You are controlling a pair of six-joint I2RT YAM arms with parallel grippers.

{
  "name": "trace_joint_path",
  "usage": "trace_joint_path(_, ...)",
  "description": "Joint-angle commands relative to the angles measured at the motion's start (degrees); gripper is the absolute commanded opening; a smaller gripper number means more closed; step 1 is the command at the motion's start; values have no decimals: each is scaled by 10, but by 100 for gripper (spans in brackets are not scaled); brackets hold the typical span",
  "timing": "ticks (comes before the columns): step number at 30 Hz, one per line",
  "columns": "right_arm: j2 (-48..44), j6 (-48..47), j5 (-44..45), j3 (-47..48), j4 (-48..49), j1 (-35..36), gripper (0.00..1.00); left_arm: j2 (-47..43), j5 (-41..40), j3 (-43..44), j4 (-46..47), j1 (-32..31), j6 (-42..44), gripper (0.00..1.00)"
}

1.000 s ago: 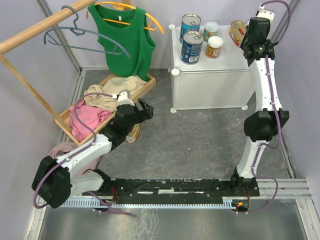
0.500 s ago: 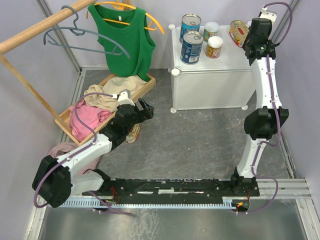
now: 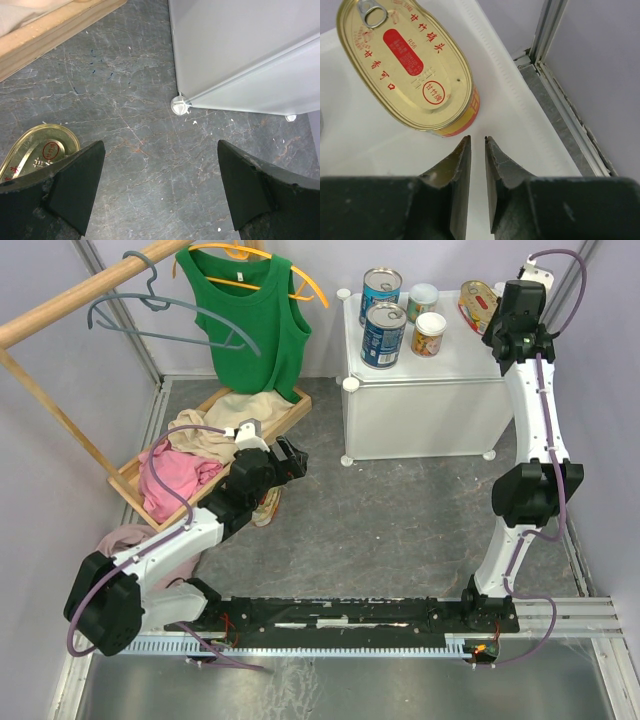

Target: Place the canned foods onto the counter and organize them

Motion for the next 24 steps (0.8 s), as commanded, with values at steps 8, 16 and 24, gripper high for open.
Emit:
trace_joint_path(8,-24,26,-55,26,5,1,26,-16,6,7,19,4,6,99)
trace_joint_path(16,-60,4,-62,-11,18,5,51,-5,9,14,19,3,8,99)
trace_joint_path(24,-53,-47,-61,19,-9,3,100,3,14,17,23,4,8,99)
